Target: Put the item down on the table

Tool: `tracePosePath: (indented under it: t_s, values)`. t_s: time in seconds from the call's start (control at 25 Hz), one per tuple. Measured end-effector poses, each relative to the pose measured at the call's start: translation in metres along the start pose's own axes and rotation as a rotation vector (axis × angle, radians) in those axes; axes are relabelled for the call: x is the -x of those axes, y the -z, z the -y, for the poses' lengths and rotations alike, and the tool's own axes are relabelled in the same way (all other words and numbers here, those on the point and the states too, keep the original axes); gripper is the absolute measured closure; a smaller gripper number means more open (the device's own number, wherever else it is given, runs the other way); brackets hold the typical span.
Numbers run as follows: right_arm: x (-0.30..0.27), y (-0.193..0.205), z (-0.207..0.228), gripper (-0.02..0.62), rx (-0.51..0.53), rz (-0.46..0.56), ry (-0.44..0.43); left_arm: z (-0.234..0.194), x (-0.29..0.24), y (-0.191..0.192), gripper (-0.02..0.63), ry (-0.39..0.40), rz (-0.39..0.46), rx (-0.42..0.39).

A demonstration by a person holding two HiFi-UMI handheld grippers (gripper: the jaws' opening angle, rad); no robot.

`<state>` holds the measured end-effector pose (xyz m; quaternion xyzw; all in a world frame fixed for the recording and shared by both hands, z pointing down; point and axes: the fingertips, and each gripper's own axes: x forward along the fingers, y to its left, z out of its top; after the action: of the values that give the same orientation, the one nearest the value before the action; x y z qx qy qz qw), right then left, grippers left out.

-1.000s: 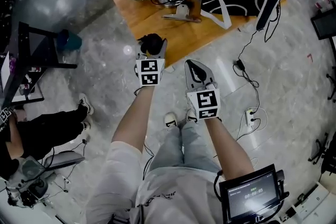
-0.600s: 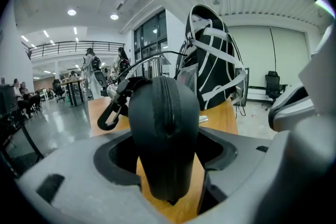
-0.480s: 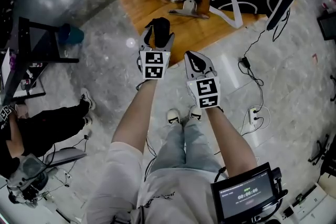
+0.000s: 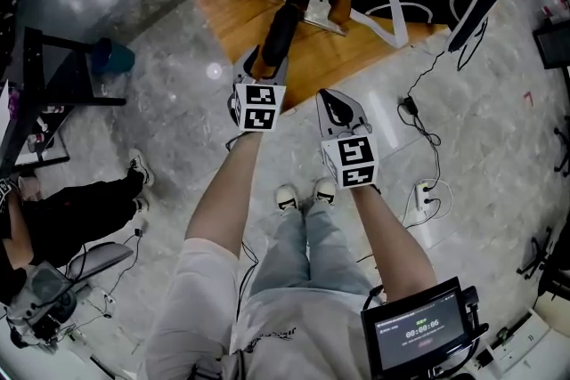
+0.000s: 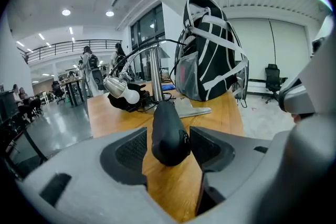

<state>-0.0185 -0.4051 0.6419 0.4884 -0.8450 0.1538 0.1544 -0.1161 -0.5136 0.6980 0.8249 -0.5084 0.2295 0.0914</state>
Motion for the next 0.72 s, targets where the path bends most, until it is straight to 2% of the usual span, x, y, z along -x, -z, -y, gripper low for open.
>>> tracePosePath:
  t_s: [0.2,0.32,0.4,0.52,0.72]
  values:
    - [0.005,-0.002,-0.002,0.592,0.006,-0.003,-0.008,0.001,0.008,0.000,0.344,0.008,0.002,-0.011]
    - [0.009,-0.008,0.000,0.592,0.011,0.010,-0.009,0.000,0.028,-0.020,0.345,0.003,0.060,-0.019]
    - [0.019,-0.017,-0.002,0.591,0.010,0.017,-0.018,0.006,0.059,-0.042,0.385,0.008,0.124,-0.031]
    - [0.052,-0.047,-0.020,0.592,0.026,0.052,-0.061,0.025,0.134,-0.076,0.486,0.019,0.218,-0.036]
    - [0.128,-0.096,-0.057,0.592,0.053,0.117,-0.101,0.059,0.261,-0.112,0.600,0.007,0.290,0.036]
